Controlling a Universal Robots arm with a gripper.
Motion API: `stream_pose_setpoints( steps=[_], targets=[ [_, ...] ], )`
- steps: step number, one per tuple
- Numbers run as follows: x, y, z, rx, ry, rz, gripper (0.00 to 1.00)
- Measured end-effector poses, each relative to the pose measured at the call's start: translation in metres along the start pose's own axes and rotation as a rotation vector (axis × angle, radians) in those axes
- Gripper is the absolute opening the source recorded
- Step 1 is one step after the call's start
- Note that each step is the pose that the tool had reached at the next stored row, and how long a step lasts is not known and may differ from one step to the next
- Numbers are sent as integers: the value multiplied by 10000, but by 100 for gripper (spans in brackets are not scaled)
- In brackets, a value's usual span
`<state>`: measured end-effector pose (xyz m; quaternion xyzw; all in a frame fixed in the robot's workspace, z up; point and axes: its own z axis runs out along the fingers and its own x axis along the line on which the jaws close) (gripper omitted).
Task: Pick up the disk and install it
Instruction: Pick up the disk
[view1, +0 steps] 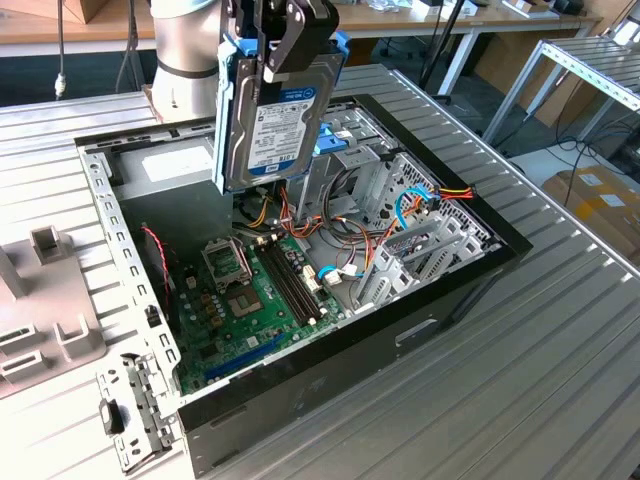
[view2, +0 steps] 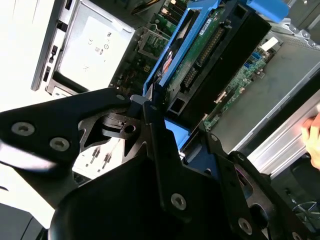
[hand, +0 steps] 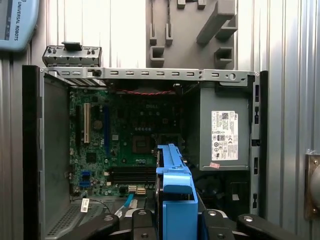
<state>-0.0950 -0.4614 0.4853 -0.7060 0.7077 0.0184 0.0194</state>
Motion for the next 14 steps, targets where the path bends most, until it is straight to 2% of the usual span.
stream_pose_setpoints(
  steps=[14],
  targets=[
    [174,-19,5,0,0,0,37]
  ],
)
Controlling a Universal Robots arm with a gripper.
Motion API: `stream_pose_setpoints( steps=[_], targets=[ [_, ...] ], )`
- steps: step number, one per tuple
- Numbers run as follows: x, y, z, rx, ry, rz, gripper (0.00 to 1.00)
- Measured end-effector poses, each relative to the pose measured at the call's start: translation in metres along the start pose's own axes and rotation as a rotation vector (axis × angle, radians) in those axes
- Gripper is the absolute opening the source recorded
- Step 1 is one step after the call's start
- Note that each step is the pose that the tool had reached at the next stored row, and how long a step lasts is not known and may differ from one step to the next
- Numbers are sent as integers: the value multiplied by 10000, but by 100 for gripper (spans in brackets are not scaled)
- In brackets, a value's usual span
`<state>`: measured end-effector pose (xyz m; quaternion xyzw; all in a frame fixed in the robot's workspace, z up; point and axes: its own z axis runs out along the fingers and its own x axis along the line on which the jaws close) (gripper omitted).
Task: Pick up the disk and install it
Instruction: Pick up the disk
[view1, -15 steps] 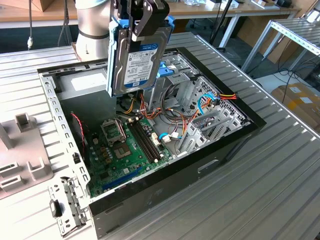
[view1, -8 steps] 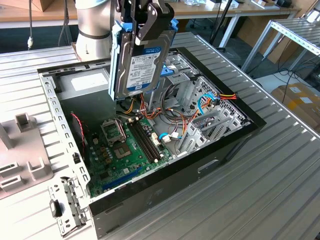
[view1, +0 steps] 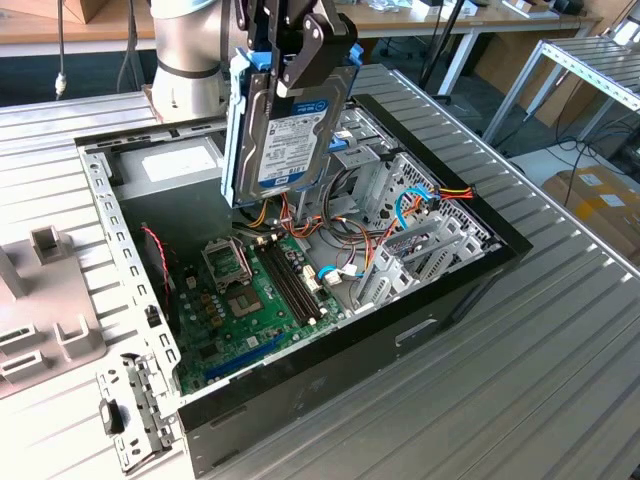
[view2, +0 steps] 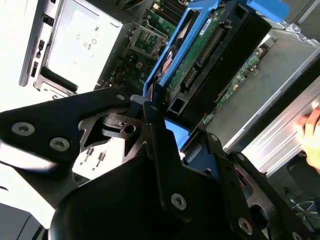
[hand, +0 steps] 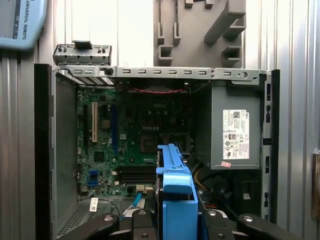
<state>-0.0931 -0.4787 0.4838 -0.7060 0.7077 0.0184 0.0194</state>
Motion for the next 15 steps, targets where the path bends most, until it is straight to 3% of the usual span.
stream_pose_setpoints(
  steps=[15],
  targets=[
    [202,-22,3,0,0,0,37]
  ],
)
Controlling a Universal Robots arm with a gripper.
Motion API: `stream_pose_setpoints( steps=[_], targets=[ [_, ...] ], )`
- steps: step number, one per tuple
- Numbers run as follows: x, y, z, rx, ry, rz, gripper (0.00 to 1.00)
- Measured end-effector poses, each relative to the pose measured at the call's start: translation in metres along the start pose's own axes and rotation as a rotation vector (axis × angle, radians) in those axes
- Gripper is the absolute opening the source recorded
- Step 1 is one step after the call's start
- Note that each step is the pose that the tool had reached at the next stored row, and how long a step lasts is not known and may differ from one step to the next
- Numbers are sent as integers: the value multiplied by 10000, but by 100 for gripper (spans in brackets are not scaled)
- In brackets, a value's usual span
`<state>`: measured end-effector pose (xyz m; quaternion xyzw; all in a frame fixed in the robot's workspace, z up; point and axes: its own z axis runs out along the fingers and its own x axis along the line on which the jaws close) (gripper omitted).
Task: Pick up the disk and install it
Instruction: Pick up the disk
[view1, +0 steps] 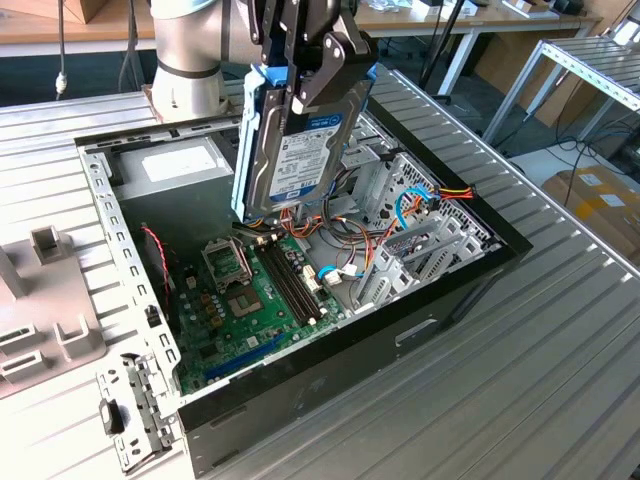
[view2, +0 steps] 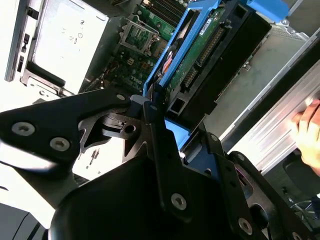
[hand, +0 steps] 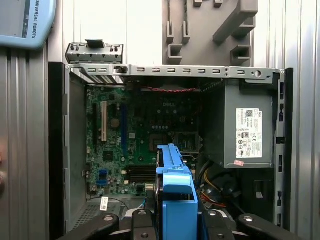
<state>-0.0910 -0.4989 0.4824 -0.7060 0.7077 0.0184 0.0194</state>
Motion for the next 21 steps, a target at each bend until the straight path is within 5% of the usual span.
stream_pose_setpoints(
  steps=[21],
  targets=[
    [318,-31,2,0,0,0,37]
  ],
)
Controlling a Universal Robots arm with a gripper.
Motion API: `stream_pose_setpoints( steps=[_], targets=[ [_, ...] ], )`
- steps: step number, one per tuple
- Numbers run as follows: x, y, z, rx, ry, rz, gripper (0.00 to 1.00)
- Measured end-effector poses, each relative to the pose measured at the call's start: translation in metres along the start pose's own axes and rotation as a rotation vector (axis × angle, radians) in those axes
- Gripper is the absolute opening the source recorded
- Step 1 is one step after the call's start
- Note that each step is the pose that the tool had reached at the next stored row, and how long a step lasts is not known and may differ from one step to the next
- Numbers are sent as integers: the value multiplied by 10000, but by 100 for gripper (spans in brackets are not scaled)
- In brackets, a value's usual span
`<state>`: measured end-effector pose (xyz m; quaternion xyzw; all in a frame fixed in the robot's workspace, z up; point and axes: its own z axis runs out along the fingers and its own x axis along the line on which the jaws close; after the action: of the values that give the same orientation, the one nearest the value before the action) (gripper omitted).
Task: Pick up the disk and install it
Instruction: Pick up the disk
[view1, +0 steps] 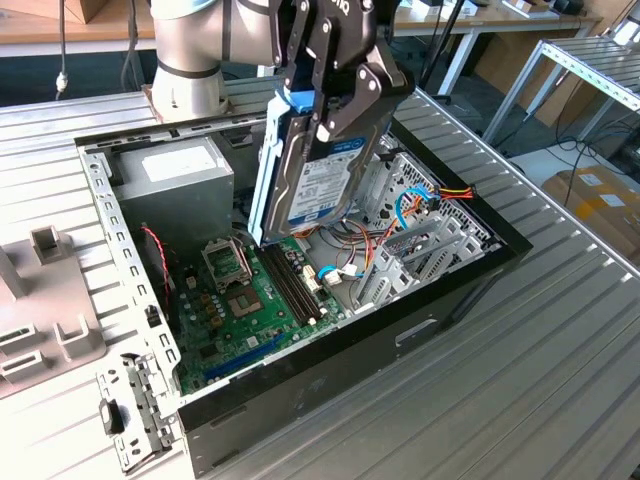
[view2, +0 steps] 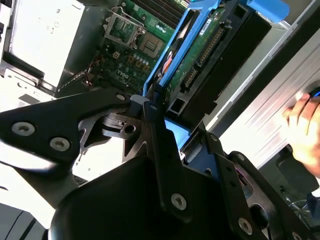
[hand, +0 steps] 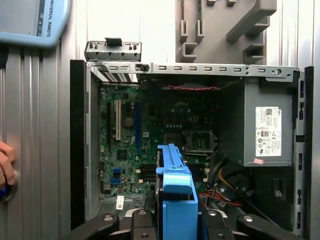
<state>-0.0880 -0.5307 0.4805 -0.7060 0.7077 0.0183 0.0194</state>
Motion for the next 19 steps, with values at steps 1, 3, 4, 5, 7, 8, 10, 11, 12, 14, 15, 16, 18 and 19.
stream_pose_setpoints(
  steps=[1,3,4,5,7,8,10,11,12,14,15,16,18,19],
  targets=[
    [26,-3,1,0,-1,0,37],
    [60,-8,1,0,-1,0,37],
    [71,-9,1,0,0,0,37],
    [88,-12,2,0,-1,0,37],
    [114,-16,2,-1,1,0,37],
    [134,-18,2,0,-1,0,37],
    [165,-22,3,0,-1,-1,37],
    [188,-25,3,0,-1,0,37],
    [205,-28,3,0,0,0,37],
    [228,-31,4,0,-1,0,37],
    [238,-33,3,0,1,0,37],
    [250,-34,4,0,0,0,37],
    [273,-37,4,0,-1,0,37],
    [288,-40,4,0,0,-1,37]
  ],
)
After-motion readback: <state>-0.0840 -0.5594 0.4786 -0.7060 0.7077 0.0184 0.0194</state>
